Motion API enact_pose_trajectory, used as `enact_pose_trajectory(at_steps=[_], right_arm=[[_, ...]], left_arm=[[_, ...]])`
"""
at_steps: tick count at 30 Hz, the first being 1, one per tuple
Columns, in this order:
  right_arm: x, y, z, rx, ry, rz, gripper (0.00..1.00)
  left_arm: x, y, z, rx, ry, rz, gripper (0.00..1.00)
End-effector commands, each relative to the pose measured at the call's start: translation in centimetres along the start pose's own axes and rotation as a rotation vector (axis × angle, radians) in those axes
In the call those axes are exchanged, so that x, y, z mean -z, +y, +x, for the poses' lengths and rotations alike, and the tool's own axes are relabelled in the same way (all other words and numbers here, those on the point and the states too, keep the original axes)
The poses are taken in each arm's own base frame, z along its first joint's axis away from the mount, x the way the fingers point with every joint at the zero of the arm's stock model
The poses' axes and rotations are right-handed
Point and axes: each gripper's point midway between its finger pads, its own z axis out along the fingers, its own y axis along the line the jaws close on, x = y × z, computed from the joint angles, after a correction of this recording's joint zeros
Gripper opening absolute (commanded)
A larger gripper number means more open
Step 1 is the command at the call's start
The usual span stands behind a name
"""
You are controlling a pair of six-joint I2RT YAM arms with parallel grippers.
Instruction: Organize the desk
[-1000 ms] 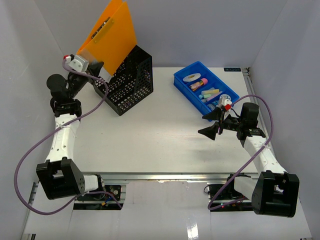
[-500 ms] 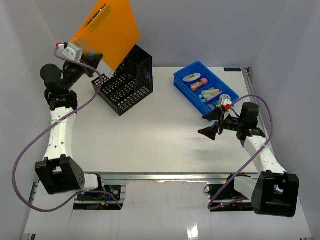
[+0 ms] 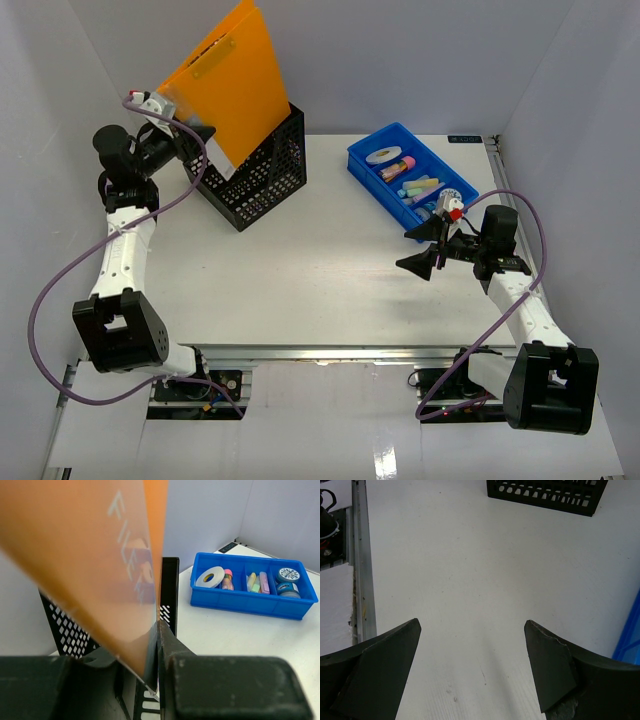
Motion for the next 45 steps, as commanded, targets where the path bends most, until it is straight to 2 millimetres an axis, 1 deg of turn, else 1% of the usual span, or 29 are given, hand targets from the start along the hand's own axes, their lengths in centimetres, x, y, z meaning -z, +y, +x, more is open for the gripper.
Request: enact_pose_trajectory(at_steps=[1,7,14,16,18,20,25,30,34,39,40,42,43,45], right_arm=[[0.2,0.2,-0.7,0.036,-0.015,-0.016,0.91],[0.2,0.2,-0.7,0.034,-0.015,-0.017,0.91],[0.2,0.2,-0.7,0.034,-0.015,-0.018,0.91],[0.2,0.2,-0.7,0.034,-0.015,-0.017,0.91],[0.2,0.2,-0.7,0.035,-0.015,-0.016,0.91],[0.2,0.2,-0.6,0.034,-0.014,-0.016,0.91],[0.2,0.1,-0.5,0.029,-0.011,-0.013,0.91],[0.1,-0.1,-0.3,0.023,-0.008,-0.013,0.91],[0.1,-0.2,-0.1,0.016,-0.005,-0.013,0.91],[0.1,-0.2,0.0,0.015,-0.003,-0.012,0.91],[0.1,-0.2,0.0,0.014,-0.003,-0.013,0.91],[0.1,-0.2,0.0,0.014,-0.003,-0.014,0.91],[0.1,-0.2,0.0,0.014,-0.004,-0.014,0.91],[0.1,-0.2,0.0,0.016,-0.003,-0.013,0.91]], left_arm=[[0.2,0.2,0.5,-0.026,0.001,0.013,0.00],[0.3,0.9,4.0,-0.003,0.058,-0.014,0.00],[0.0,1.5,5.9,0.012,0.084,-0.012,0.00],[-0.3,1.9,6.9,0.016,0.100,-0.011,0.00],[-0.4,2.1,7.5,0.019,0.110,-0.006,0.00],[-0.6,2.2,8.7,0.027,0.122,0.009,0.00],[-1.1,2.6,10.6,0.044,0.138,0.034,0.00],[-1.5,2.9,11.9,0.055,0.145,0.044,0.00],[-1.8,3.1,12.4,0.053,0.147,0.037,0.00],[-1.5,2.6,13.3,0.041,0.161,0.031,0.00],[-1.3,2.3,13.6,0.043,0.164,0.031,0.02],[-1.1,1.8,14.4,0.051,0.175,0.026,0.10],[-1.0,1.6,14.6,0.054,0.179,0.020,0.16],[-0.9,1.4,14.6,0.056,0.183,-0.006,0.37]])
